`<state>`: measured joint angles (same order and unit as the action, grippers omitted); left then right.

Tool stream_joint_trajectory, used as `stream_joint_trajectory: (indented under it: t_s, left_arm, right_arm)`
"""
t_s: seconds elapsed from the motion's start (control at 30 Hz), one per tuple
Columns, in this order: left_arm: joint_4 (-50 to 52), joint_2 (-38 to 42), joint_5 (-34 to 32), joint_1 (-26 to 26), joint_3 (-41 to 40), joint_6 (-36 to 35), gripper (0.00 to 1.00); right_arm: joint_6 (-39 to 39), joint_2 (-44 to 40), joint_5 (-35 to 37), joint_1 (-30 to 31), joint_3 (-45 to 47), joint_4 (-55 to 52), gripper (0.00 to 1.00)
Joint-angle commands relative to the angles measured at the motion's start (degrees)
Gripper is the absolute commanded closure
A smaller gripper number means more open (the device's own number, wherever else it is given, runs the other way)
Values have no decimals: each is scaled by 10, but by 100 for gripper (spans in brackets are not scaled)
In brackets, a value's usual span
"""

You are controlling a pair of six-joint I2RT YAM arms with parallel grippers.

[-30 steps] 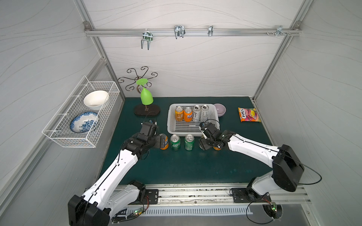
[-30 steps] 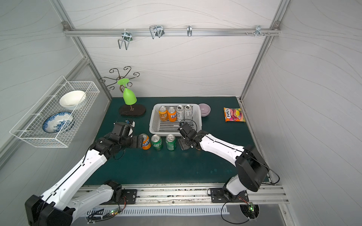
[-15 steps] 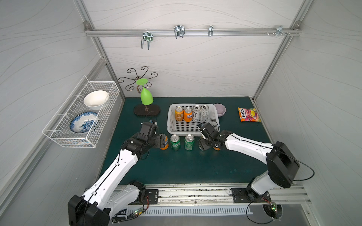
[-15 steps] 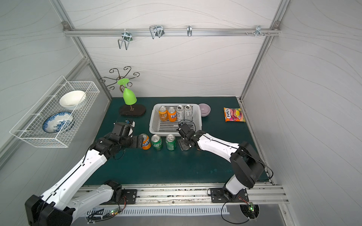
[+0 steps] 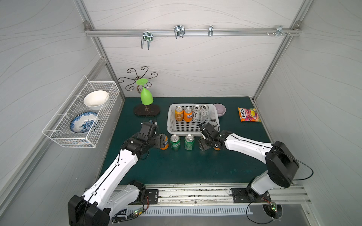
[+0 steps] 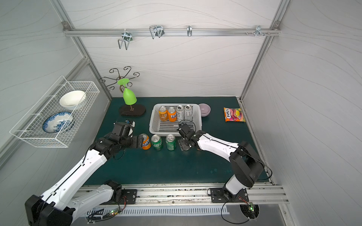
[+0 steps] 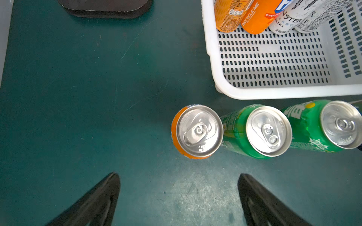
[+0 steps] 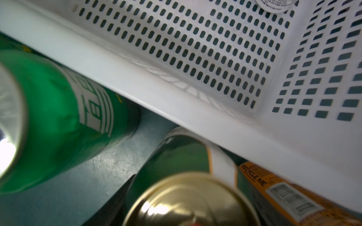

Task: Take out the drinks from the basket
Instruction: Place the drink at the center of the board.

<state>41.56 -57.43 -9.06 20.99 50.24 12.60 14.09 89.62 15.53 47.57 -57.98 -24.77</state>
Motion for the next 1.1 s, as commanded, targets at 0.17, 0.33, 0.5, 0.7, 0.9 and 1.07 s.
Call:
stream_joint_trajectory:
  t_s: [0.17, 0.33, 0.5, 0.7, 0.9, 1.07]
  left_arm:
    - [-22, 3, 8, -3, 6, -6, 2]
    - [-27, 5, 18, -3, 5, -6, 2]
    - [-49, 17, 46, -3, -5, -4, 2]
    - [-46, 16, 55, -3, 3, -4, 2]
    - [-51, 16, 63, -3, 11, 1, 2]
    - [-56, 9, 65, -4, 20, 6, 2]
  right_arm:
    - [-2, -18, -5, -3, -28, -8, 19]
    - [-8, -39, -6, -3, -51, -36, 16]
    - [-14, -77, -14, -5, -67, -57, 12]
    - [-19, -133, -28, -20, -81, -80, 10]
    - [-26, -199, -49, -68, -82, -104, 6]
    - [-40, -243, -61, -127, -60, -118, 1]
